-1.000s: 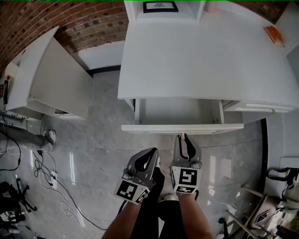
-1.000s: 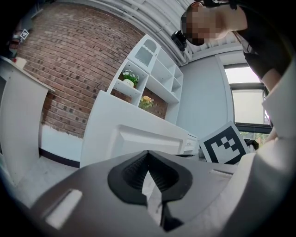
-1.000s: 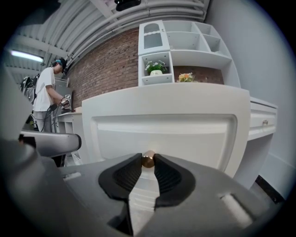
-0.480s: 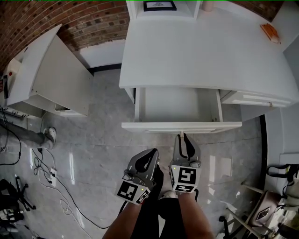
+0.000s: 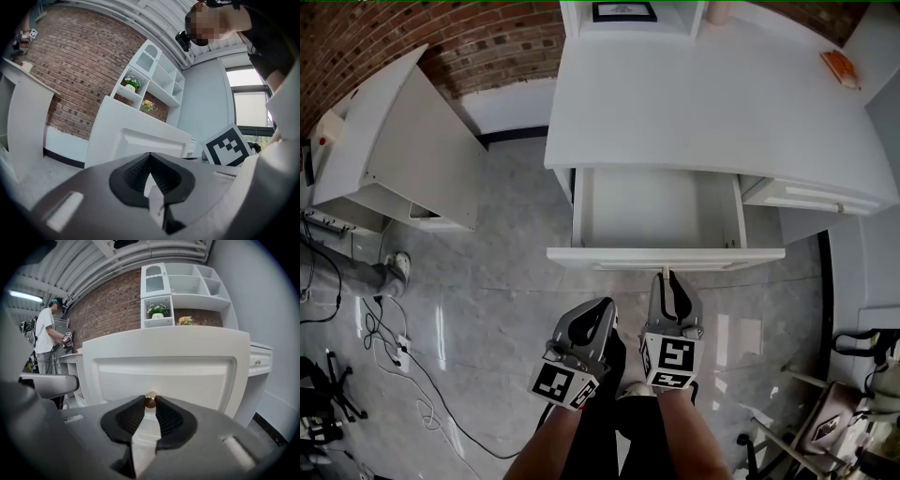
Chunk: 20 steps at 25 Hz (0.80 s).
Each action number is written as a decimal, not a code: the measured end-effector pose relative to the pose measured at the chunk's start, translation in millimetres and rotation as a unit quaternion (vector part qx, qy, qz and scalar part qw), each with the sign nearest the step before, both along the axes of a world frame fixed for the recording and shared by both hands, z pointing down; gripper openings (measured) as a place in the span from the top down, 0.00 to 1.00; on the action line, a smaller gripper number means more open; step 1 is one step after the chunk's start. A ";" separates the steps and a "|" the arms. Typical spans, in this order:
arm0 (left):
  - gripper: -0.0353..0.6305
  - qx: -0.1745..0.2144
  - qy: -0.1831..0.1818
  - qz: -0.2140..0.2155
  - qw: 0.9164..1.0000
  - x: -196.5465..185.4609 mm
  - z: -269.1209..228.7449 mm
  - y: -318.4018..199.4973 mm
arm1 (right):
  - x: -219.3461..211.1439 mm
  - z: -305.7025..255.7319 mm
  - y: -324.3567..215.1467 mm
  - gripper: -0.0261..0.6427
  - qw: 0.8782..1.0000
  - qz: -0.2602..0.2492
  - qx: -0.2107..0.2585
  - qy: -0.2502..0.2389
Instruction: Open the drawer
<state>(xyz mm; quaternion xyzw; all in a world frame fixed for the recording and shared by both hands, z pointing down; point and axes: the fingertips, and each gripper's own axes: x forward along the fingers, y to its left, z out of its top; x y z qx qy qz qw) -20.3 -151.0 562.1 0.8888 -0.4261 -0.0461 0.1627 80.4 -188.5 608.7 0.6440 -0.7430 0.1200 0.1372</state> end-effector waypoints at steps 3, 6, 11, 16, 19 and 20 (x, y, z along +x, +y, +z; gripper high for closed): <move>0.94 0.002 -0.003 0.001 1.000 -0.4 -0.4 4.7 | 0.4 0.1 7.6 0.85 1.000 -0.001 -0.001 0.001; 0.94 0.004 -0.005 0.002 1.000 -2.2 -1.2 9.3 | -1.0 -0.5 14.7 0.85 1.000 -0.002 -0.001 0.004; 0.94 0.006 -0.005 0.001 1.000 -2.6 -4.1 18.6 | -1.9 -0.2 29.5 0.85 1.000 -0.003 -0.004 0.003; 0.94 0.010 -0.008 0.002 1.000 -0.7 -6.7 33.5 | -2.5 0.6 48.2 0.85 1.000 -0.007 -0.007 0.006; 0.94 0.012 -0.012 0.001 1.000 -0.8 -9.2 44.5 | -3.3 -0.1 57.5 0.85 1.000 -0.008 -0.008 0.007; 0.94 0.012 -0.013 0.001 1.000 -1.3 -9.5 48.5 | -3.3 -0.1 60.5 0.85 1.000 -0.008 -0.009 0.007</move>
